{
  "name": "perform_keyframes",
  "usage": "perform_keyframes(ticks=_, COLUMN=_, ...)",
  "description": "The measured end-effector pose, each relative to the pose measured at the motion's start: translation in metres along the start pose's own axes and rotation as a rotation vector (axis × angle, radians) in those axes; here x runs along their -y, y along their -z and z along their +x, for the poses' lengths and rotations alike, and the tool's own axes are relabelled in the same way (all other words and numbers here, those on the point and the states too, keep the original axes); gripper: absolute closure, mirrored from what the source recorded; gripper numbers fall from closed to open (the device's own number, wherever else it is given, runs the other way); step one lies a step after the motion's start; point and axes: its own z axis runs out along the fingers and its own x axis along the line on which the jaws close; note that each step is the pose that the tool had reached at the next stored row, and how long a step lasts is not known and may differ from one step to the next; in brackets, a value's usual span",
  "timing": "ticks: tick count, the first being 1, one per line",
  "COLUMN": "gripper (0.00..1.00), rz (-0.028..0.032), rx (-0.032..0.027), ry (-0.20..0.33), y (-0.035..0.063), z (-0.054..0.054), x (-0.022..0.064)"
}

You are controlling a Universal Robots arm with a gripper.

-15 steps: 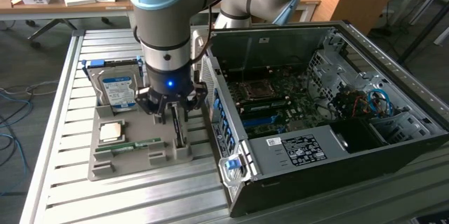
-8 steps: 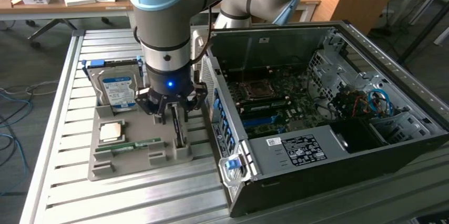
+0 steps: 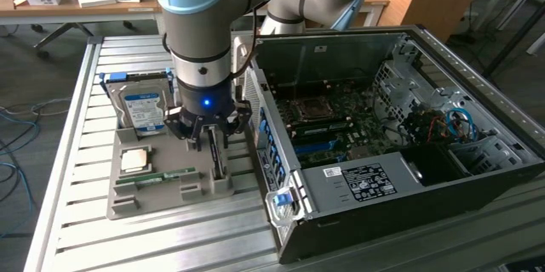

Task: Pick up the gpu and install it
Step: 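Pick up the gpu and move the gpu toward the slot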

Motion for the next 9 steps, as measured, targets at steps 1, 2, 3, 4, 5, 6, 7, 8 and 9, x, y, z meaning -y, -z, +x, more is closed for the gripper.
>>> perform_keyframes(ticks=1, gripper=0.47, rz=-0.0001, rx=0.0001, ry=0.0, y=-0.0002, z=0.0, x=-0.001)
perform_keyframes(ticks=2, gripper=0.47, rz=-0.0001, rx=0.0, ry=0.0, y=-0.0002, z=0.0001, x=-0.0018)
perform_keyframes(ticks=3, gripper=0.47, rz=-0.0001, rx=0.0, ry=0.0, y=-0.0004, z=0.0001, x=-0.0026)
perform_keyframes(ticks=4, gripper=0.47, rz=-0.0002, rx=0.0001, ry=0.0, y=-0.0005, z=0.0001, x=-0.003)
perform_keyframes(ticks=5, gripper=0.47, rz=-0.0001, rx=0.0001, ry=0.0, y=-0.0005, z=0.0001, x=-0.003)
perform_keyframes(ticks=6, gripper=0.47, rz=-0.0001, rx=0.0001, ry=0.0, y=-0.0005, z=0.0001, x=-0.003)
perform_keyframes(ticks=7, gripper=0.47, rz=-0.0001, rx=0.0, ry=0.0, y=-0.0005, z=0.0002, x=-0.003)
perform_keyframes(ticks=8, gripper=0.47, rz=-0.0001, rx=0.0, ry=0.0, y=-0.0005, z=0.0001, x=-0.003)
perform_keyframes(ticks=9, gripper=0.47, rz=-0.0001, rx=0.0, ry=0.0, y=-0.0005, z=0.0002, x=-0.003)
